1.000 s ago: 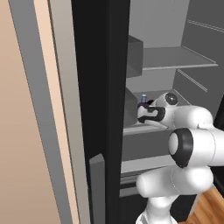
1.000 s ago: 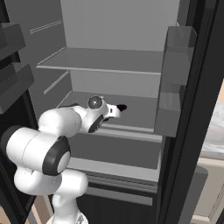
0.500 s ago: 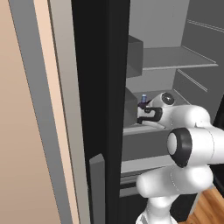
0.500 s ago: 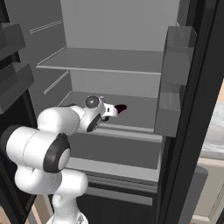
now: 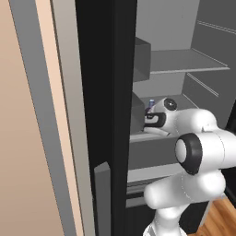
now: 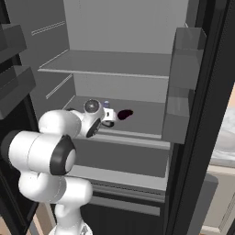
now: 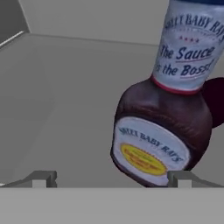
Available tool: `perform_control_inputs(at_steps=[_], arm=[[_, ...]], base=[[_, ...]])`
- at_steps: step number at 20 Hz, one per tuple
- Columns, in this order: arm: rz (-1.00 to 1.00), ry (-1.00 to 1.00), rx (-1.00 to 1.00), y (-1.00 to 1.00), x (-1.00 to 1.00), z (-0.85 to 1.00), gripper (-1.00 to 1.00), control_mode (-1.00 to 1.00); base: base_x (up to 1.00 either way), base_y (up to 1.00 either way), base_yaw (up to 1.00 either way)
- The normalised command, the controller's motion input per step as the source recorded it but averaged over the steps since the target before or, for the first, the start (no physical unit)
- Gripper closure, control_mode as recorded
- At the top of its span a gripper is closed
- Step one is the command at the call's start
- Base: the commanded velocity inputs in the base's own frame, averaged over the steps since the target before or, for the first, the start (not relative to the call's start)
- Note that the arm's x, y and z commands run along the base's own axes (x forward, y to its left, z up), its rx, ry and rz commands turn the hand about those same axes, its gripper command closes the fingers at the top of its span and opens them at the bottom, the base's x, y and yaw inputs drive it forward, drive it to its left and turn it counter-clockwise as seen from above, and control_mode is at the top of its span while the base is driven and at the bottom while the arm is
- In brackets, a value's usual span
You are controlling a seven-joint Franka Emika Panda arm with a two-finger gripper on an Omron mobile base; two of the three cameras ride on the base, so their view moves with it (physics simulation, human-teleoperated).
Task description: Pick eggplant from the fridge and place it on the plate on the counter.
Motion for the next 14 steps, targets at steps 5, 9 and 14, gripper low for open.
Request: perform_control_inputs(at_steps=[5,9,14], arm=[[0.07,0.00,0.00,0.31,0.03,-0.07,-1.00,-1.00],[0.04,0.00,0.00,0.16,0.00,-0.01,-1.00,-1.00],[0.00,0.00,0.00,-0.06,0.00,0.00,-1.00,-1.00]], base=[[0.00,0.00,0.00],[0.00,0.00,0.00],[0.00,0.00,0.00]])
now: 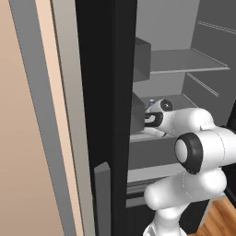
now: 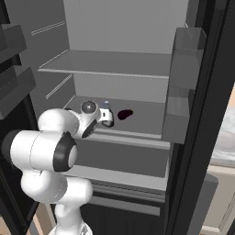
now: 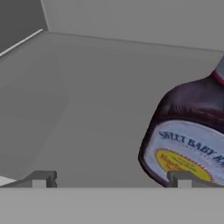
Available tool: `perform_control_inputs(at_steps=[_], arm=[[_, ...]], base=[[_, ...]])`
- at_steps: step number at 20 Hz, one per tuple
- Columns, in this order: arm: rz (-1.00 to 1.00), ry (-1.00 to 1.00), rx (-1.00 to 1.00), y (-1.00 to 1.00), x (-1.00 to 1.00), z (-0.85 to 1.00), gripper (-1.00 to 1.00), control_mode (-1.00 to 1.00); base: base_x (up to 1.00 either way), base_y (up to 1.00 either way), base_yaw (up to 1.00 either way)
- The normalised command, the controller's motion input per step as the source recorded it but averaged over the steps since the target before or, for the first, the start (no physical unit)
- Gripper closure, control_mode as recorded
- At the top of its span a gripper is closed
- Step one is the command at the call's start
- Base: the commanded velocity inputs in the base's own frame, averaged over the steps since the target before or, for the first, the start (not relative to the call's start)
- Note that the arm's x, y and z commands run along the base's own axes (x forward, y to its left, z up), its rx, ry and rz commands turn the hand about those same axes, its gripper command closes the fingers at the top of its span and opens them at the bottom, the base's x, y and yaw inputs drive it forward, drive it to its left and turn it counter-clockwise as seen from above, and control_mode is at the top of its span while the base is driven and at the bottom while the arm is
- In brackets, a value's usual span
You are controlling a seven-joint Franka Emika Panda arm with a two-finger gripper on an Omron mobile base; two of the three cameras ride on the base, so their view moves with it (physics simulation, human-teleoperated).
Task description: Pick eggplant from the fridge and place it on the plate on the counter.
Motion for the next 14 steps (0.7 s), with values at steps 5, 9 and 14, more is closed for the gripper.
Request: perform_control_inputs(at_steps=[5,9,14], arm=[[-0.10,0.00,0.01,-0.47,-0.08,0.01,-1.00,-1.00],[-0.18,0.00,0.05,-0.68,-0.03,0.00,-1.00,-1.00],[-0.21,0.01,0.09,-0.71,0.00,0.07,-1.00,-1.00]], base=[[0.00,0.00,0.00],[0.00,0.00,0.00],[0.00,0.00,0.00]])
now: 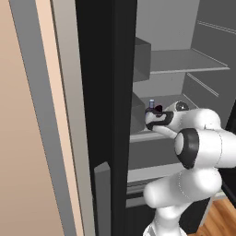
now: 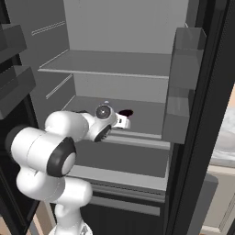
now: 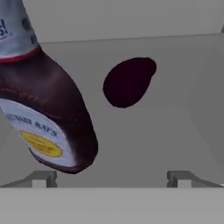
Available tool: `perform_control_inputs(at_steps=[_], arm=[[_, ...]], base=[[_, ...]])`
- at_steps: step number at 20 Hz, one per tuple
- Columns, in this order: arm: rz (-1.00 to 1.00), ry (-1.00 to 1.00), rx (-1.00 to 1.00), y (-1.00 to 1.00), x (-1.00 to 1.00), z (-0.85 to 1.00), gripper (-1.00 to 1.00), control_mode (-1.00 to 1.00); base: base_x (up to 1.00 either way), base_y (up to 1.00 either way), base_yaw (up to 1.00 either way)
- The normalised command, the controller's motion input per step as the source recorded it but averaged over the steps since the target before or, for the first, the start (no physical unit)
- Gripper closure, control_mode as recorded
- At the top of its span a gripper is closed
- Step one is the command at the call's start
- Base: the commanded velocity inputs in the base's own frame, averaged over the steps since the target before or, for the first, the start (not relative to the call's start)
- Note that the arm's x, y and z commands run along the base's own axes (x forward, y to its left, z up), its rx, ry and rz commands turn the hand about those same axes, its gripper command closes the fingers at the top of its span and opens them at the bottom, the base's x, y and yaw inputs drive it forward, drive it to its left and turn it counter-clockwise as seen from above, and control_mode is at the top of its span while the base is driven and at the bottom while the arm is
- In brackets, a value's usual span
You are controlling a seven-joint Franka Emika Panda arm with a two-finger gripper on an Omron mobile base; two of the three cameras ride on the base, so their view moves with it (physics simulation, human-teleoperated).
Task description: Pick eggplant from the fridge and place it on the plate on the counter.
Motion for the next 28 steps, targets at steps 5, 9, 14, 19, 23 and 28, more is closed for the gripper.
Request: perform_control_inputs(at_steps=[5,9,14,19,23,28], arm=[[-0.18,0.01,0.10,-0.63,0.00,0.28,-1.00,-1.00],[-0.14,0.01,0.10,-0.49,0.00,0.29,-1.00,-1.00],[-0.08,0.00,0.12,-0.45,0.13,0.16,-1.00,-1.00],[-0.02,0.00,0.14,-0.33,0.40,0.02,-1.00,-1.00],[0.00,0.00,0.11,-0.06,0.47,0.00,-1.00,-1.00],[0.00,0.00,0.01,0.00,0.49,-0.20,-1.00,-1.00]], base=[[0.00,0.00,0.00],[0.00,0.00,0.00],[0.00,0.00,0.00],[0.00,0.00,0.00],[0.00,0.00,0.00],[0.00,0.00,0.00]])
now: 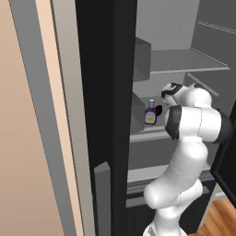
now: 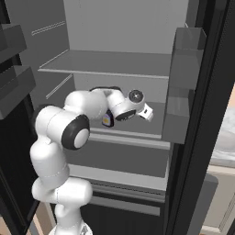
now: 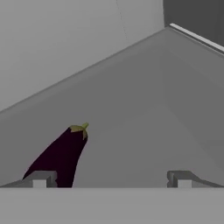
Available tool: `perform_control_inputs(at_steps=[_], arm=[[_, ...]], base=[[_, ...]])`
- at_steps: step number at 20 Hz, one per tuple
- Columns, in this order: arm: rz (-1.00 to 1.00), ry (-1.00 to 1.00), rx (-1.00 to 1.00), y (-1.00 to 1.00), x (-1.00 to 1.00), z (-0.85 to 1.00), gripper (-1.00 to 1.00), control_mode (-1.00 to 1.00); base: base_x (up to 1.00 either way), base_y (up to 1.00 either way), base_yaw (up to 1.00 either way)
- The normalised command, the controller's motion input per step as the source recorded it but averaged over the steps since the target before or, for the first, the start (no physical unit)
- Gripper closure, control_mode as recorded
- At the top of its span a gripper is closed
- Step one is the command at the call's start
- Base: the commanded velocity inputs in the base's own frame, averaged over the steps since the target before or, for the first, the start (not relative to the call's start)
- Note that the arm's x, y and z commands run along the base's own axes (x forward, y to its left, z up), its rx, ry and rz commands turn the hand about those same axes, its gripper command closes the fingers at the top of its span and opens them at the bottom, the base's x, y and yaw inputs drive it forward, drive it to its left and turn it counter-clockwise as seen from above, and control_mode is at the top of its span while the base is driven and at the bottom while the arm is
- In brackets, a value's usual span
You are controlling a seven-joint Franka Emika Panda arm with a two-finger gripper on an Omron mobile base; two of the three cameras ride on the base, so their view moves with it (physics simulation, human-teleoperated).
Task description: Pick eggplant from the fridge and place it on the plate on the counter.
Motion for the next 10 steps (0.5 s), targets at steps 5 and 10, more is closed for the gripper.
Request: perform_control_inputs(at_steps=[5,10], arm=[[0.00,0.00,0.00,0.00,0.41,-0.22,-1.00,-1.00],[0.00,0.00,0.00,0.00,0.34,-0.01,-1.00,-1.00]], base=[[0.00,0.00,0.00],[0.00,0.00,0.00]])
